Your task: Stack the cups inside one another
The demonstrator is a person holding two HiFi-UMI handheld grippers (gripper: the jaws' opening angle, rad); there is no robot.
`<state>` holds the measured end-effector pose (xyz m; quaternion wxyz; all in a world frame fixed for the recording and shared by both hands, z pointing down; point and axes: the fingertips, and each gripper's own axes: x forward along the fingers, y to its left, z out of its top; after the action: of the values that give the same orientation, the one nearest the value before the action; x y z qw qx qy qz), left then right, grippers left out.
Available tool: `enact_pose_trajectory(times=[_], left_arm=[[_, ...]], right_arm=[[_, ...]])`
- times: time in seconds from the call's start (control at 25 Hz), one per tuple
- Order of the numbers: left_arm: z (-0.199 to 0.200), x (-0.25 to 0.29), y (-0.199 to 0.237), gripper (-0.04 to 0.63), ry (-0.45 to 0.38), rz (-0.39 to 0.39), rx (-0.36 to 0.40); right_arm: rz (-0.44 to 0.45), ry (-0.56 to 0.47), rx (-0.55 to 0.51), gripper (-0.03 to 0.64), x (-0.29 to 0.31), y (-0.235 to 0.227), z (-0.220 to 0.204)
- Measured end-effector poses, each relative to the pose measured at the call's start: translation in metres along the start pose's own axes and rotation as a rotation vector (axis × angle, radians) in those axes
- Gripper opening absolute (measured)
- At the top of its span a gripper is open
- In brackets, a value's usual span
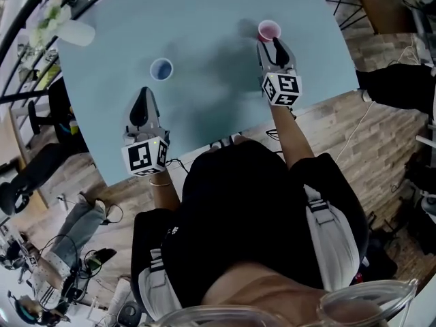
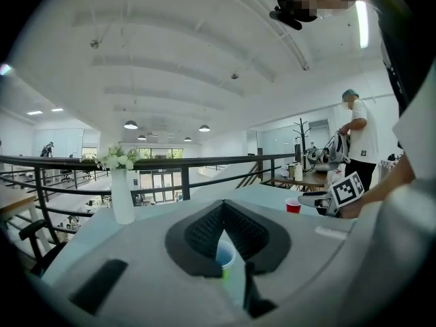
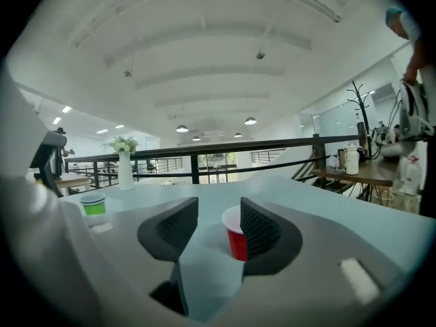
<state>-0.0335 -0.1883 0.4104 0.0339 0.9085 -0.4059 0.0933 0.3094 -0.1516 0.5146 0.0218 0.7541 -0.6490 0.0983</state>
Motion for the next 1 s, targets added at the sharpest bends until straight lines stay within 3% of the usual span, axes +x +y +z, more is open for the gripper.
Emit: enact_pose_trajectory(times=[0.28,0.44,0.72,1.0], left_arm=[[-0.002,0.005,-0.006,-0.006,0.022,0.015,-0.002],[-0.003,0.004,-0.003,-0.006,0.033,0.032,0.007],[-0.006,0.000,0.010,-0.006,0.049,0.075,0.003],[-0.008,-0.003,0.016,-0.006,0.050,0.092,0.001]], right_arm=[[-0.075,0.078,0.053,0.361,0.019,-0.034,-0.033],[-0.095,0.123,0.079,0.419,0.030,-0.045,-0.049],[-0.115,0.171,0.072,0.428,0.043,-0.048,-0.062],[-0.126,0.194,0.049,0.387,0.045,-0.048,-0.065]])
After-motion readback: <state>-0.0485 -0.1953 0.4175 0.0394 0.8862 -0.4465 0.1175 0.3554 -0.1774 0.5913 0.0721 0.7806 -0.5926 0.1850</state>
